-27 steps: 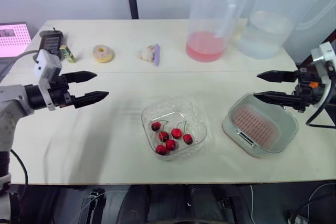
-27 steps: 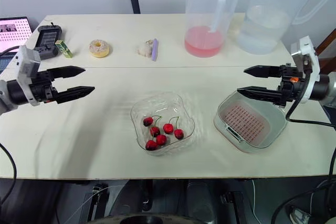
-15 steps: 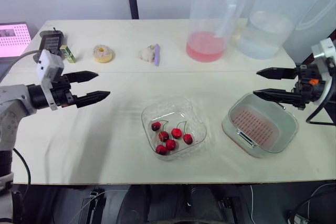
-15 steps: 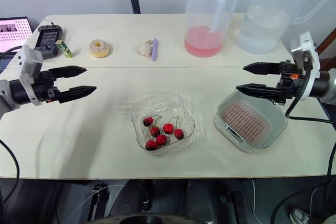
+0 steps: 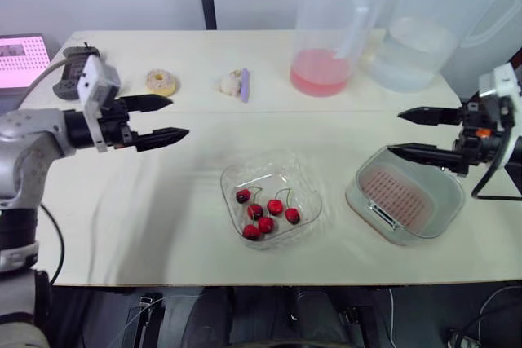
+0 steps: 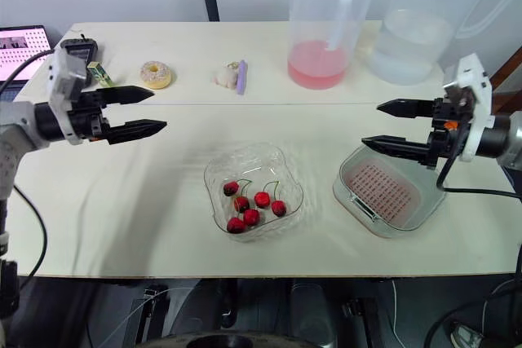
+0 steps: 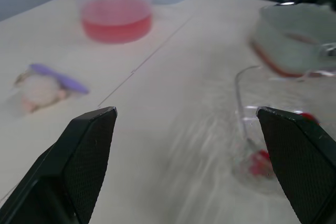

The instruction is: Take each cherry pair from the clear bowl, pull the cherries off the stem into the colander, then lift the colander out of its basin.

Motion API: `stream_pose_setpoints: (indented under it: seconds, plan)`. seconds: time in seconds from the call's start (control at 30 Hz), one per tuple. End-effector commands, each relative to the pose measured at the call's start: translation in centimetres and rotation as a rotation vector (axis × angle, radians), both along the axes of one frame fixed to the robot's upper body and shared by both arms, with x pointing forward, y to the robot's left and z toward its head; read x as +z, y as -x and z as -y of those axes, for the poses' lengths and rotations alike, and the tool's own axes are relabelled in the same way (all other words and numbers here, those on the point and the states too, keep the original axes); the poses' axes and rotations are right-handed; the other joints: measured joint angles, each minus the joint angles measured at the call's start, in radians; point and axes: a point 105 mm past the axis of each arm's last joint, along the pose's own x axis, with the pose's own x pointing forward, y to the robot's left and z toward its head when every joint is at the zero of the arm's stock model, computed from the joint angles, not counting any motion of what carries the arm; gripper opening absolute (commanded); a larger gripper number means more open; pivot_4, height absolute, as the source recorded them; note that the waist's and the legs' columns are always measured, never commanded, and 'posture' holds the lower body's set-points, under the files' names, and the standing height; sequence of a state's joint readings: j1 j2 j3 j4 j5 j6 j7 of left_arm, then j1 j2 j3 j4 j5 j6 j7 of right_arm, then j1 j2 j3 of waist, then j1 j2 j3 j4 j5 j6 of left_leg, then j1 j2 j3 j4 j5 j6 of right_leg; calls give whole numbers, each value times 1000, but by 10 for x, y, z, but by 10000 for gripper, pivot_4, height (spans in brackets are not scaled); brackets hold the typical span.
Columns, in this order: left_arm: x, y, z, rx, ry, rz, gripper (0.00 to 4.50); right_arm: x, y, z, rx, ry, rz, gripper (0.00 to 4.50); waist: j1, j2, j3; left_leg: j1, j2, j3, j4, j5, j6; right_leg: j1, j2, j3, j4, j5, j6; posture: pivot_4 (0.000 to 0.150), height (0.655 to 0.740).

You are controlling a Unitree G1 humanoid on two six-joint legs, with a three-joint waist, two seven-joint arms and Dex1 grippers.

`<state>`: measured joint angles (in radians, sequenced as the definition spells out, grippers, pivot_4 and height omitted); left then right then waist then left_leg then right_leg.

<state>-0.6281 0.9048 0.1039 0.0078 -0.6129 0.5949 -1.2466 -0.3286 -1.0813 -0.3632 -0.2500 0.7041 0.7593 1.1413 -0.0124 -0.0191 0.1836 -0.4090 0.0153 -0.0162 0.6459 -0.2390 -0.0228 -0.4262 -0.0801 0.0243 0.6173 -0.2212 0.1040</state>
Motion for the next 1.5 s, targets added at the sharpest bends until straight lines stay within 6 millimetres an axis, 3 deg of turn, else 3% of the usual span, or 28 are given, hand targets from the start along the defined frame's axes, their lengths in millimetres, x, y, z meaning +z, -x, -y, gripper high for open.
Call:
stream_pose_setpoints:
  seconds: [0.03, 0.17, 0.37, 0.53, 0.67, 0.87, 1.03, 1.23, 1.5]
  plan:
    - [-7, 18, 13, -228, -156, 60, 45000, 25, 19, -35, 52, 66, 199, 44580, -5, 1, 0, 0, 0, 0, 0, 0, 0, 0, 0, 0, 0, 0, 0, 1500, 7400]
    - [-14, 29, 17, -357, -199, 51, 45000, 18, 25, -61, 80, 154, 225, 44580, -3, 0, 0, 0, 1, 0, 0, 0, 0, 0, 1, 0, 0, 0, -1, 1500, 7400]
    - [-16, 35, 14, -378, -168, 26, 45000, 9, 34, -101, 268, 161, -42, 44580, -5, 0, 0, 0, 1, 0, 1, 0, 0, 0, 0, 0, 0, 0, -1, 1500, 7400]
    - [-32, 40, -5, -279, -152, -20, 45000, -8, 26, -154, 339, 224, -111, 44580, -16, 0, 0, 0, 1, 0, 0, 0, 0, -3, 0, 1, 1, 0, -2, 1500, 7400]
    - [-39, 51, -15, -211, -136, -59, 45000, -20, 10, -177, 306, 249, -135, 44580, -11, -1, 0, -2, 1, -2, 0, 0, 0, -4, 1, 0, 2, 0, -2, 1500, 7400]
    - [-46, 68, -26, -123, -120, -80, 45000, -45, -4, -194, 285, 327, -156, 44580, -3, -1, 0, -2, 1, -1, 1, 0, 0, -3, -1, 0, 1, 0, -2, 1500, 7400]
    - [-41, 72, -26, -92, -88, -82, 45000, -53, -7, -200, 297, 360, -155, 44580, -4, -1, 0, -2, 1, -2, 1, 0, 0, -3, 0, -1, 2, 0, -2, 1500, 7400]
    - [-39, 78, -23, -117, -79, -113, 45000, -65, 3, -193, 366, 426, -246, 44580, -8, 0, 0, -2, 1, -2, 0, 0, 0, -3, 0, -1, 2, 0, -2, 1500, 7400]
    - [-42, 81, -13, -165, -68, -162, 45000, -82, -4, -191, 428, 596, -207, 44580, -9, 0, 1, -1, 1, -2, 0, 0, 0, -4, 1, -1, 2, 0, -2, 1500, 7400]
